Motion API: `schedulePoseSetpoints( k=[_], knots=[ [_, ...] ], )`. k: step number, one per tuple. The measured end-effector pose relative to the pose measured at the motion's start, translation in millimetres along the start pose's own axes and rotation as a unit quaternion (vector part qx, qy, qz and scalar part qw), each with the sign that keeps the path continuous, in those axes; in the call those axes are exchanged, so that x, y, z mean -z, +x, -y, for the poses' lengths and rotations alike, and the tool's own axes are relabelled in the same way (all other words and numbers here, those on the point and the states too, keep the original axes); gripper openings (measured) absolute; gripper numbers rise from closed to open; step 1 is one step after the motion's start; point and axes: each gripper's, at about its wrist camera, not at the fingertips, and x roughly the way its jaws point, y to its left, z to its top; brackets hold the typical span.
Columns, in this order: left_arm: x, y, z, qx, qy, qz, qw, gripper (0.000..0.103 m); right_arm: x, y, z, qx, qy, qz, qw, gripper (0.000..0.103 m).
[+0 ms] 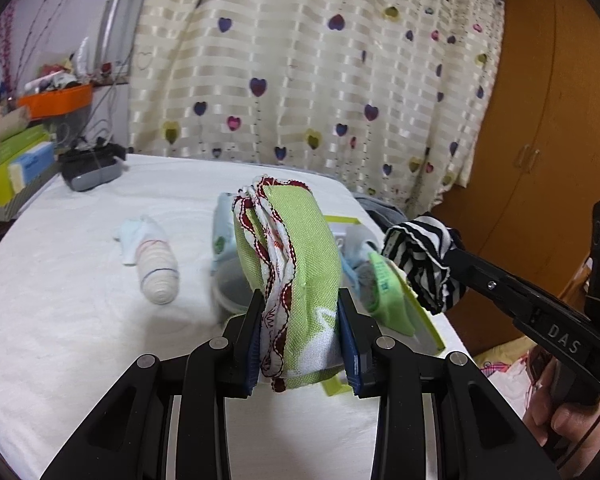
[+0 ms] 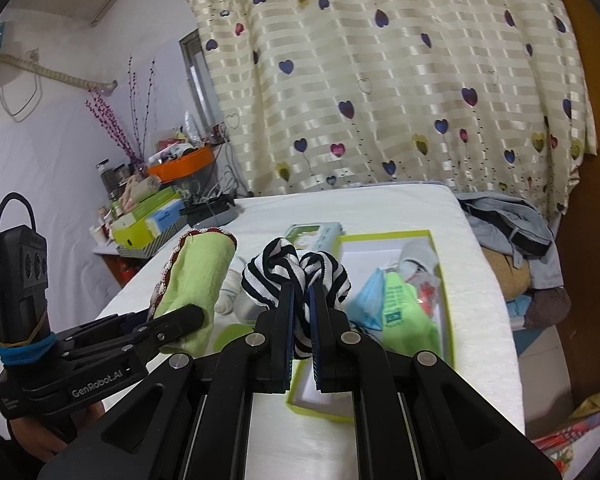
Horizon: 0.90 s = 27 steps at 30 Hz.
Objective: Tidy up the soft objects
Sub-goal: 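Lift the green rolled cloth and striped sock and carry them toward the box, then lower the green rolled cloth with the left gripper while the right lowers the striped sock into the box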
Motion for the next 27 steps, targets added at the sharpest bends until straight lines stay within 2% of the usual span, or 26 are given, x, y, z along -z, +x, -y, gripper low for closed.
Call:
schedulePoseSetpoints(
  k=[14, 27],
  knots=[
    [18.5, 40.6, 33.0, 0.048, 0.020, -0.061, 0.9968, 0.032, 20.7, 6.5, 46.6, 0.038, 0.037, -0.031, 0.998, 0.008],
    [35.3, 73.3, 50.0, 0.063, 0.037, -0.112, 0.9910, 0.032, 42.7, 25.9, 71.8, 0.053, 0.057, -0.076, 0.994, 0.008]
  ],
)
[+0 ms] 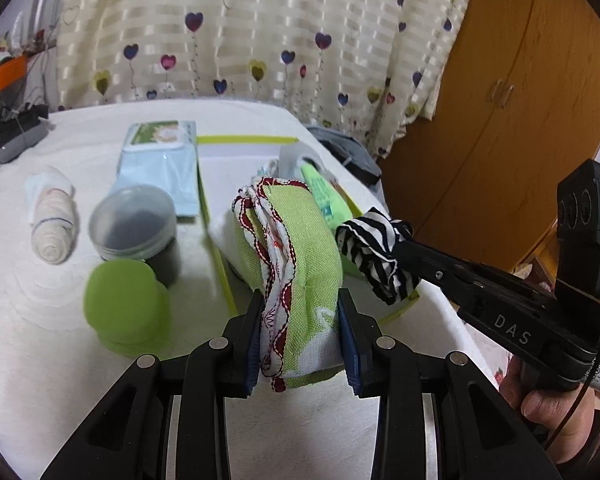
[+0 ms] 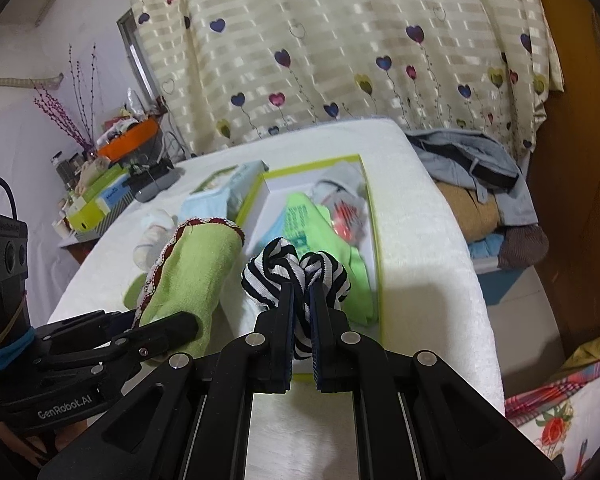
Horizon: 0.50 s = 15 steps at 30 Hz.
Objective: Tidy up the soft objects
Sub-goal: 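Lower the green rolled cloth with the left gripper while the right lowers the striped sock into the box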
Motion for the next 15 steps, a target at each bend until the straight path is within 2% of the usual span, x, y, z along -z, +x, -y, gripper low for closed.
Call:
schedulePoseSetpoints(
  k=[7, 15],
  knots=[
    [0.1, 17.2, 2.5, 0.005, 0.002, -0.021, 0.9998, 0.032, 5.7, 16.0, 11.9, 0.007, 0.007, -0.024, 1.000, 0.008],
    [-5.7, 29.7, 3.3, 0.004, 0.007, -0.026, 0.9996, 0.032, 5.9, 29.2, 20.0, 0.006, 0.014, -0.033, 0.999, 0.008]
  ],
)
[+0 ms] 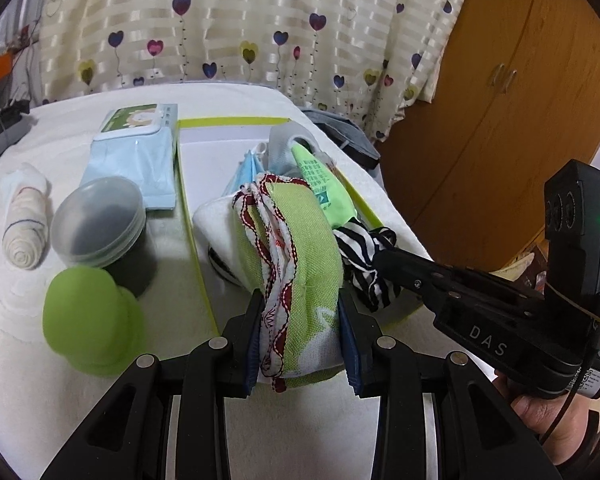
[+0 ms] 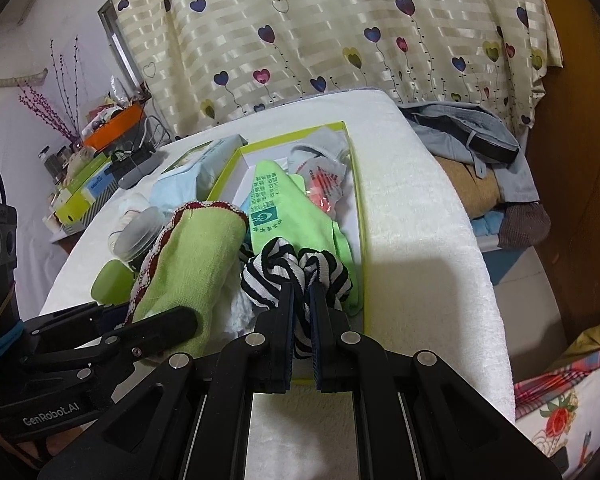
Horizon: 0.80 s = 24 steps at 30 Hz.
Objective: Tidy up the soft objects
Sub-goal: 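Lower the green rolled cloth with the left gripper while the right lowers the striped sock into the box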
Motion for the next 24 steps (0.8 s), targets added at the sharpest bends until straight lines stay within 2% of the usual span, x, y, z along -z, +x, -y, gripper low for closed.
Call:
schedulePoseSetpoints(
  k=[13, 24],
  knots=[
    [-18.9, 21.2, -5.8, -0.020, -0.006, -0.002, 0.9998, 0.032, -16.3, 18.6, 1.5, -0.007, -0.001, -0.001, 1.000, 0.008],
    [-32.3, 34.0, -11.3, -0.022, -0.016, -0.001, 0.9996, 0.032, -30.6, 32.2, 2.3, -0.010, -0.003, 0.000, 1.000, 0.008]
  ],
)
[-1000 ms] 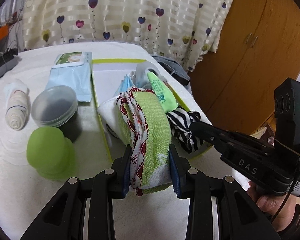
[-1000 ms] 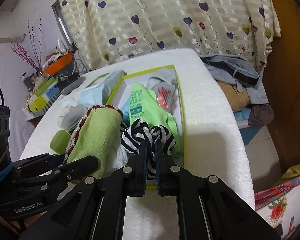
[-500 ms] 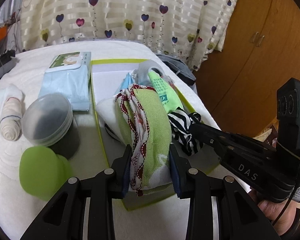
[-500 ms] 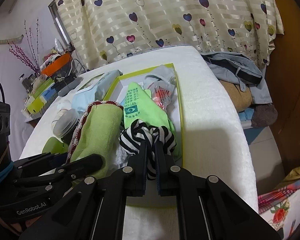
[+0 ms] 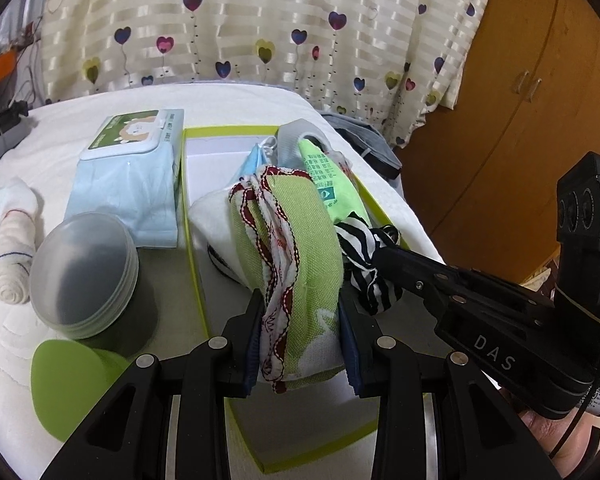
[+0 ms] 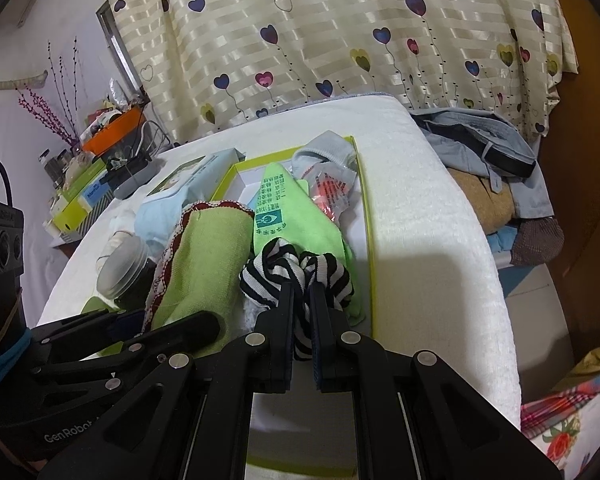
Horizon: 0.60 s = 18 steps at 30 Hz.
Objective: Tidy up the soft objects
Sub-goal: 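Lower the green rolled cloth with the left gripper while the right lowers the striped sock into the box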
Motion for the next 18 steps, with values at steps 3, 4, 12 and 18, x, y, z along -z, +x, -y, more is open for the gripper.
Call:
schedulePoseSetpoints(
  k=[3, 4, 12, 18],
  knots=[
    [-1.6, 2.0, -1.7, 0.000, -0.002, 0.001, 1.0000, 0.032, -3.4, 3.1, 1.5, -0.002, 0.000, 0.000, 1.000, 0.008],
    [-2.4, 3.2, -2.6, 0.000, -0.003, 0.001, 1.0000, 0.032, -3.5, 3.4, 1.6, -0.003, 0.000, -0.001, 1.000, 0.008],
    [-3.2, 5.2, -2.5, 0.008, 0.002, 0.001, 1.0000, 0.034, -0.3, -0.2, 0.9, -0.009, -0.006, -0.012, 1.000, 0.009],
    [4.2, 0.2, -0.9, 0.015, 0.002, 0.004, 0.9999, 0.037, 10.8, -9.8, -6.9, 0.005, -0.027, -0.014, 1.000, 0.018]
  ],
)
